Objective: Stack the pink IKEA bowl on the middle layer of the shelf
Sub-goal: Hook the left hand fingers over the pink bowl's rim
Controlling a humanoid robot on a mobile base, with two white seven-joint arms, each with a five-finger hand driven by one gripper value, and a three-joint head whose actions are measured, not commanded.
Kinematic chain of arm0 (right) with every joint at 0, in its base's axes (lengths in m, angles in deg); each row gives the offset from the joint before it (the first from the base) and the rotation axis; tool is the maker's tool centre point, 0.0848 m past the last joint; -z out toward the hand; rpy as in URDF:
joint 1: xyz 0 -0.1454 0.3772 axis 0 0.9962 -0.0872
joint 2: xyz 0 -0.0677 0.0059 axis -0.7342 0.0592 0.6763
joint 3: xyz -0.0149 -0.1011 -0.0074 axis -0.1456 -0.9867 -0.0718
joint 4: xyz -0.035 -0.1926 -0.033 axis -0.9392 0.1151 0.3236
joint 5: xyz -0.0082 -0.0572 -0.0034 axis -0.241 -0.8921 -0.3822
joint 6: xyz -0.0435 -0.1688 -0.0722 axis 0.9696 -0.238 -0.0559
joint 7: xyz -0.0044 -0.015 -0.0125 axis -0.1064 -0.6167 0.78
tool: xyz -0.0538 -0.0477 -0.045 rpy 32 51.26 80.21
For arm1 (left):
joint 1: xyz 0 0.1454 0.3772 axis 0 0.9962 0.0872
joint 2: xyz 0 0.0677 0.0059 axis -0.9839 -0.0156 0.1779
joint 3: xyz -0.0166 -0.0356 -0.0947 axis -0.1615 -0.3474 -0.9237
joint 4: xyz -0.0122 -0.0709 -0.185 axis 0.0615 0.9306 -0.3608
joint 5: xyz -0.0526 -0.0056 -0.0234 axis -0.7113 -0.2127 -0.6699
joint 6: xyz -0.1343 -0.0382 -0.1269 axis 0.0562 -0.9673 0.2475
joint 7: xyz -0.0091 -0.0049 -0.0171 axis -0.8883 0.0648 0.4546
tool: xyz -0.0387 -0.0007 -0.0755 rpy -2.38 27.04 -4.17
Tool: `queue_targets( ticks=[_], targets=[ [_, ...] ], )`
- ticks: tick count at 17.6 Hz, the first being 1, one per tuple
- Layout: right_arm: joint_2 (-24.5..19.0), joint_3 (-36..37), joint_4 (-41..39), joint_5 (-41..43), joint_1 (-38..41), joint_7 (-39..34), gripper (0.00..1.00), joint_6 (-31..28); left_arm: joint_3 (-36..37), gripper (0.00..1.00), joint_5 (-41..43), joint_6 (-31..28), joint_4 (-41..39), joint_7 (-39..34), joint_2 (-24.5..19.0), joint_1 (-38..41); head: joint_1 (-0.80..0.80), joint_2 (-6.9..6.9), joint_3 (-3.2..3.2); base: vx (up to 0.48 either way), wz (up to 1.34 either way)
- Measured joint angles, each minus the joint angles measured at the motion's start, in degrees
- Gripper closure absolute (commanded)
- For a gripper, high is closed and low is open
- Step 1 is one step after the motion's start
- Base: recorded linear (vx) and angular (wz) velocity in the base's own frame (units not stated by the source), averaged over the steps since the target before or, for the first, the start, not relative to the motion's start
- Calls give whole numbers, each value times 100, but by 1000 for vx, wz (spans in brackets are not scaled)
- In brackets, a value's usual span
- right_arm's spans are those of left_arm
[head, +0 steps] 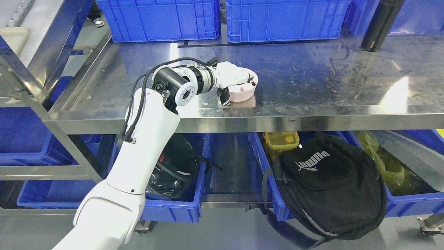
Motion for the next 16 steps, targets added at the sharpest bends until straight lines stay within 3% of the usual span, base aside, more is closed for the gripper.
queue_targets(
  ticks=[16],
  targets=[
    [0,0,0,0,0,0,0,0,-69,25,46,28,448,11,183,-352,0,0,0,0,0]
  ],
)
